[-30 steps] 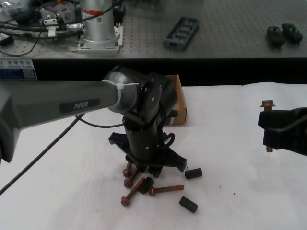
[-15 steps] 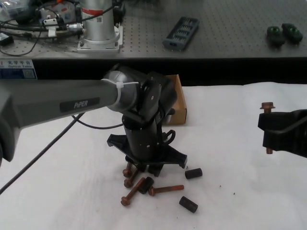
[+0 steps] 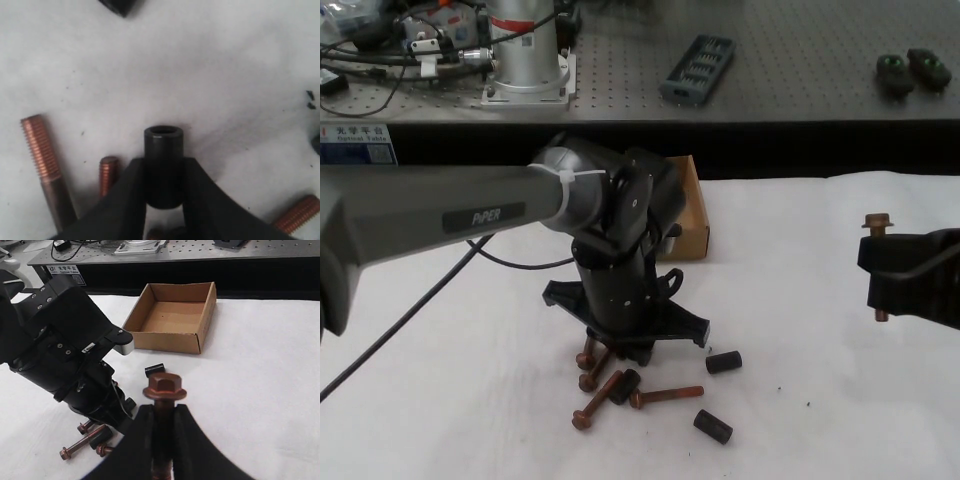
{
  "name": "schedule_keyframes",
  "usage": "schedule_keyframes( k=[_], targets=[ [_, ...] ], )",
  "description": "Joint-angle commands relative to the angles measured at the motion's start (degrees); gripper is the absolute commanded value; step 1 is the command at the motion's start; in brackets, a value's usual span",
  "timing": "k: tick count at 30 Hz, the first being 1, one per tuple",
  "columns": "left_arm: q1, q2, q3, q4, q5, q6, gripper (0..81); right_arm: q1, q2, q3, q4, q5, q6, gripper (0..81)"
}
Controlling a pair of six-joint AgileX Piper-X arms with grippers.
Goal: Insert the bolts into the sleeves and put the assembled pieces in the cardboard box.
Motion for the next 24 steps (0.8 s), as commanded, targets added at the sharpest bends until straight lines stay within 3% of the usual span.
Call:
schedule_keyframes(
  k=[1,7,10,15,24],
  targets=[
    [-0.3,-1.0,-0.2,-3.6,2.3,2.2,3.9,-0.4,-0.7,-0.1,-1.1,0.1,-1.3,2.1],
    [0.5,-7.9,-0.1,-9.1,2.3,1.2,3.9,-3.4,-0.7,-0.1,-7.4,-0.2,-2.2,2.1],
    [1.7,-12.2,2.2,-10.5,2.1,1.2,3.9,-6.0,-0.4,-0.1,-12.1,-5.5,-1.8,2.1],
    [4.3,-26.4,18.4,-24.3,4.9,-2.8,3.9,-9.0,4.0,-0.1,-18.0,-15.0,3.6,2.1],
    [3.8,-47.5,49.8,-53.1,21.7,-11.6,3.9,-6.8,18.3,-0.5,-38.2,-38.4,18.1,2.1]
  ],
)
